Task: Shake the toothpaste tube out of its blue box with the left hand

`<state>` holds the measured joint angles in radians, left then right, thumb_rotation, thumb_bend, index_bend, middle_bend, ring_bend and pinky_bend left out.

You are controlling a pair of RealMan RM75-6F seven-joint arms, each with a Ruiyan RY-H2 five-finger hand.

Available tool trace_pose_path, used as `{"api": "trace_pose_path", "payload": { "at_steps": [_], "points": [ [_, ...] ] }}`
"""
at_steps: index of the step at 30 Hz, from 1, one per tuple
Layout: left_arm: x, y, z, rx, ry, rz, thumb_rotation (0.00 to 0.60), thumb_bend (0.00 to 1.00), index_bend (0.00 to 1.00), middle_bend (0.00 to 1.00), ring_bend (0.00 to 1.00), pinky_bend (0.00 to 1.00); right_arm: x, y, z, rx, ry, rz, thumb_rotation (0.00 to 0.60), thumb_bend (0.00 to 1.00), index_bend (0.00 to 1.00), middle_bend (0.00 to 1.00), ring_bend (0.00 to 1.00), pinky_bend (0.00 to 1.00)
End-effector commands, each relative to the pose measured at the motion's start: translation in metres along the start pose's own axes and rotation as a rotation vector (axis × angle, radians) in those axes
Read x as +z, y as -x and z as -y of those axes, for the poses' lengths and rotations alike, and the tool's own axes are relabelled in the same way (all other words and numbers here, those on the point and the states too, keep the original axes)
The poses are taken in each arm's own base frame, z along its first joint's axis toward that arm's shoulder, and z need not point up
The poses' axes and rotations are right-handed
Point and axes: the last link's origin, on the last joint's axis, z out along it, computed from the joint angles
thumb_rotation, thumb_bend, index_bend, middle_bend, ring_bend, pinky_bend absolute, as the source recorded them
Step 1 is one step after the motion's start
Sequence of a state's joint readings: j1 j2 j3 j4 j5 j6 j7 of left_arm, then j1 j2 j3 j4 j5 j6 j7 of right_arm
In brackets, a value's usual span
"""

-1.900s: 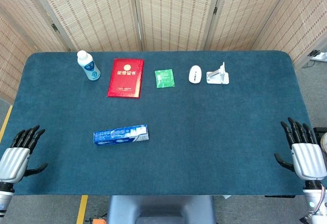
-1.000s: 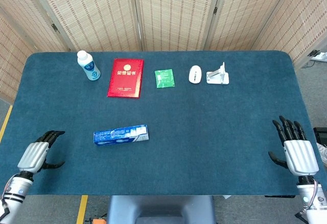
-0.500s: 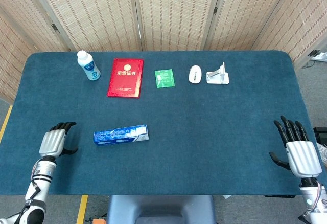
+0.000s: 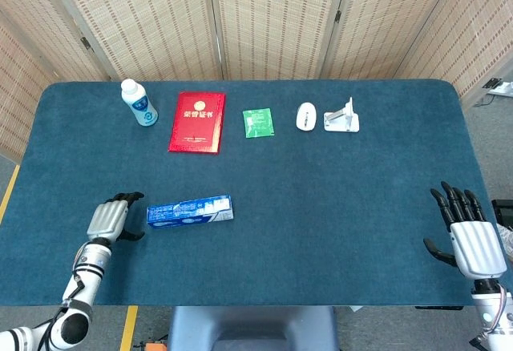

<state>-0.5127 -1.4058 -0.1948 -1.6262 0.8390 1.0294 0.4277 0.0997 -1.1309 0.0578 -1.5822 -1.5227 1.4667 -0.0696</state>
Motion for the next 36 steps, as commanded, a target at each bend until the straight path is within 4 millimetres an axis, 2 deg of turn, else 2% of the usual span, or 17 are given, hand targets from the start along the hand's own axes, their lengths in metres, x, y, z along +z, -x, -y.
{"api": "trace_pose_path", "payload": {
  "at_steps": [1, 13, 26, 36],
  "points": [
    [0.006, 0.0, -0.005, -0.007, -0.004, 0.0, 0.6, 0.21, 0.23, 0.27, 0.19, 0.27, 0.0, -0.001, -0.001, 0.0, -0.001, -0.003, 0.6, 0.29, 0.0, 0.0, 0.0, 0.0],
    [0.016, 0.0, -0.019, -0.009, -0.022, 0.006, 0.6, 0.21, 0.24, 0.32, 0.23, 0.3, -0.001, -0.002, -0.002, 0.008, -0.001, -0.01, 0.6, 0.29, 0.0, 0.0, 0.0, 0.0],
    [0.018, 0.0, -0.021, -0.042, -0.019, -0.014, 0.6, 0.21, 0.34, 0.44, 0.37, 0.39, -0.001, -0.003, -0.002, 0.007, 0.0, -0.015, 0.6, 0.29, 0.0, 0.0, 0.0, 0.0],
    [0.014, 0.003, -0.031, -0.046, 0.033, -0.002, 0.6, 0.21, 0.34, 0.44, 0.37, 0.39, -0.001, -0.003, -0.002, 0.006, 0.004, -0.019, 0.6, 0.29, 0.0, 0.0, 0.0, 0.0]
  ]
}}
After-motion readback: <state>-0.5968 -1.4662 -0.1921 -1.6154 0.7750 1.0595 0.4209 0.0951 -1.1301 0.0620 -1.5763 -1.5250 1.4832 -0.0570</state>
